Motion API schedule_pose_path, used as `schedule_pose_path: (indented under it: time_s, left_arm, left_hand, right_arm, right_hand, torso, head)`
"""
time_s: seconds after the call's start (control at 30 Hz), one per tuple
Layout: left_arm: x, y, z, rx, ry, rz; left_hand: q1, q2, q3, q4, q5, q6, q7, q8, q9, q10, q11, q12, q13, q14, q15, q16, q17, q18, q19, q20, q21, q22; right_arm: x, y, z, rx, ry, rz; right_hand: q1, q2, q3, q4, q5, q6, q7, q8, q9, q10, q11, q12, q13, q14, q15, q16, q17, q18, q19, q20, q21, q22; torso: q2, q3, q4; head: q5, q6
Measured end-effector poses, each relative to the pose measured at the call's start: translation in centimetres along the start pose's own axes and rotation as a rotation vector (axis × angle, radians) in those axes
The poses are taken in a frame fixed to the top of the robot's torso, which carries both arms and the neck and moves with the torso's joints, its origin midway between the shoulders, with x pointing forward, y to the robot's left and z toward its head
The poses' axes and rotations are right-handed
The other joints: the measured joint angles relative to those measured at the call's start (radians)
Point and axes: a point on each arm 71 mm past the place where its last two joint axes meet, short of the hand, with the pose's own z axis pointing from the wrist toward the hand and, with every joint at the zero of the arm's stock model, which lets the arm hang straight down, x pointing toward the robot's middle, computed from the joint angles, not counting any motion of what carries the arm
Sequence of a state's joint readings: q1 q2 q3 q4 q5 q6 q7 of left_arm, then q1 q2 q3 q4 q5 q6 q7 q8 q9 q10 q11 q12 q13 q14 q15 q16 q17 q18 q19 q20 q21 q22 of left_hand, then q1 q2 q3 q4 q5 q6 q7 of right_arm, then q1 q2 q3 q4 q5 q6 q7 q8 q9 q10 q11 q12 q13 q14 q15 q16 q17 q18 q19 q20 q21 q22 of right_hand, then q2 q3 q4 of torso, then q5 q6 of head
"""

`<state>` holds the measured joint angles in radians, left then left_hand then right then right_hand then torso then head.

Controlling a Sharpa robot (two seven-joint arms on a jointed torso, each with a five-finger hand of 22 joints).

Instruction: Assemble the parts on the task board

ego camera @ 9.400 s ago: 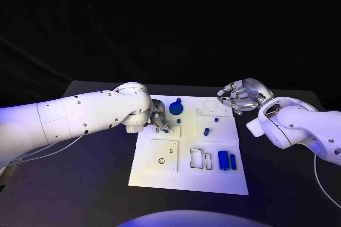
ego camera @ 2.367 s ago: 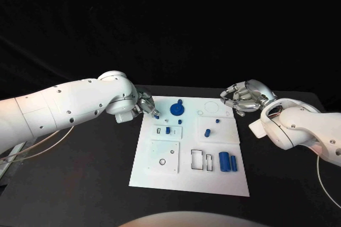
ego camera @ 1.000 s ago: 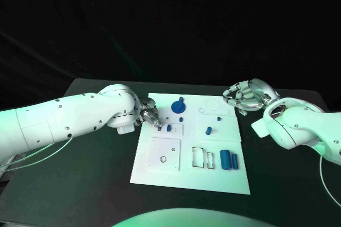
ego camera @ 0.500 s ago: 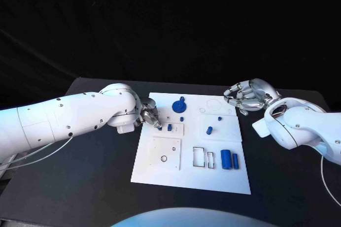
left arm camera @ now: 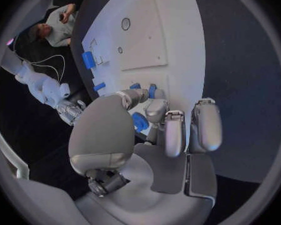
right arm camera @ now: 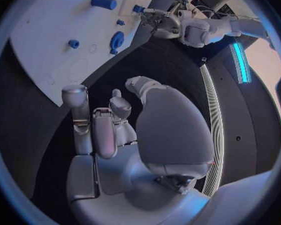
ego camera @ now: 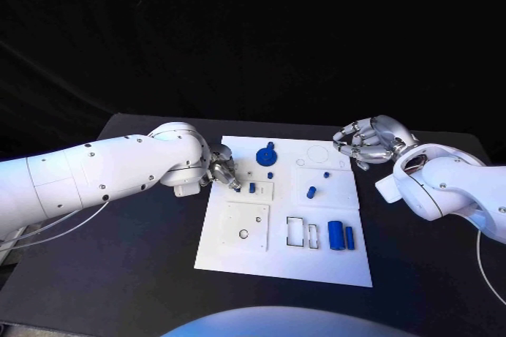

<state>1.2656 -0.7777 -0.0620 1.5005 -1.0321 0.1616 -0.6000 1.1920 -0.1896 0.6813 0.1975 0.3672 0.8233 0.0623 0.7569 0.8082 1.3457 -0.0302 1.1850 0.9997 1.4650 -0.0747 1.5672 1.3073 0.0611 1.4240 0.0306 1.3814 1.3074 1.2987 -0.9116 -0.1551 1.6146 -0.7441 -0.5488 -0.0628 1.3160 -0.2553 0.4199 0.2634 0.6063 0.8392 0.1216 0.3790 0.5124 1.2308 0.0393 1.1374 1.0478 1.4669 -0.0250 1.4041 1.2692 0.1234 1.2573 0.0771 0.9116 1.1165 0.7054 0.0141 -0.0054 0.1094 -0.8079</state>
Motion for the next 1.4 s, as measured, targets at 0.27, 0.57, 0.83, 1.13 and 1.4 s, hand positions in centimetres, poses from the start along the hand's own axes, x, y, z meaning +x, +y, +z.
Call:
schedule_pose_path:
  time_s: [0.27, 0.57, 0.83, 1.13, 1.4]
  left_arm:
    - [0.07, -0.13, 0.03, 0.000, 0.004, 0.004]
    - [0.09, -0.12, 0.06, -0.001, 0.004, 0.003]
    - [0.07, -0.10, 0.11, 0.000, 0.002, 0.000]
    - [0.04, -0.09, 0.14, 0.001, 0.002, -0.003]
    - [0.05, -0.02, 0.07, 0.001, 0.004, -0.006]
  left_hand:
    - [0.000, 0.000, 0.000, 0.000, 0.002, 0.009, -0.002, 0.000, 0.002, 0.000, 0.000, 0.000, 0.000, 0.000, 0.000, 0.000, 0.000, 0.000, 0.000, 0.000, 0.000, 0.000]
    - [-0.004, 0.004, 0.000, 0.000, 0.030, 0.009, -0.002, 0.000, 0.000, 0.009, -0.002, 0.000, 0.003, 0.004, -0.004, 0.000, 0.000, 0.000, 0.000, 0.000, 0.000, 0.000]
    - [-0.011, -0.003, -0.003, -0.003, 0.061, 0.012, -0.002, 0.004, -0.001, 0.018, -0.004, 0.004, 0.009, 0.000, -0.007, 0.000, 0.001, 0.000, 0.004, -0.004, 0.000, 0.000]
    - [-0.017, -0.009, -0.003, -0.003, 0.083, 0.017, 0.000, 0.004, -0.002, 0.022, -0.007, 0.004, 0.015, 0.000, -0.007, 0.000, 0.001, 0.000, 0.004, -0.004, 0.000, 0.000]
    - [-0.024, -0.008, -0.006, -0.006, 0.098, 0.017, 0.000, 0.003, -0.003, 0.024, -0.005, 0.008, 0.017, 0.000, -0.007, 0.000, 0.001, 0.000, 0.004, -0.004, 0.000, 0.000]
  right_arm:
    - [0.00, 0.00, -0.01, 0.000, 0.000, 0.000]
    - [0.01, 0.00, -0.01, 0.000, 0.001, 0.000]
    - [0.03, 0.01, 0.01, 0.000, 0.001, 0.000]
    - [0.06, 0.02, 0.02, 0.000, 0.002, 0.000]
    - [0.08, 0.04, 0.05, -0.001, 0.002, 0.000]
  right_hand:
    - [0.000, 0.000, 0.000, 0.000, 0.000, 0.000, 0.000, 0.000, 0.000, 0.000, 0.000, 0.000, 0.000, 0.000, 0.000, 0.000, 0.000, 0.000, 0.000, 0.000, 0.000, -0.001]
    - [0.000, 0.000, 0.000, 0.000, 0.000, 0.000, 0.000, 0.000, 0.000, 0.000, 0.000, 0.000, 0.000, 0.000, 0.000, 0.000, 0.000, 0.000, 0.000, 0.000, 0.000, -0.001]
    - [0.000, 0.000, 0.000, 0.000, 0.000, 0.000, 0.000, 0.000, 0.000, 0.000, 0.000, 0.000, 0.000, 0.000, 0.000, 0.000, 0.000, 0.000, 0.000, 0.000, 0.000, -0.001]
    - [0.000, 0.000, 0.000, 0.000, 0.000, 0.000, 0.000, 0.000, 0.000, 0.000, 0.000, 0.000, 0.000, 0.000, 0.000, 0.000, 0.000, 0.000, 0.000, 0.000, 0.000, -0.001]
    - [0.000, 0.000, 0.000, 0.000, 0.000, 0.000, 0.000, 0.004, 0.002, 0.000, 0.000, 0.000, -0.001, 0.000, 0.000, 0.000, 0.000, 0.000, 0.000, 0.000, 0.000, -0.001]
  torso:
    - [0.001, 0.0000, -0.0006]
    - [0.000, -0.0001, -0.0001]
    - [0.000, -0.0005, -0.0003]
    - [0.000, 0.0003, -0.0006]
    - [0.000, 0.0012, -0.0005]
  head:
    - [-0.003, -0.003]
    - [-0.003, -0.003]
    - [-0.002, -0.003]
    - [-0.002, -0.004]
    - [-0.002, -0.006]
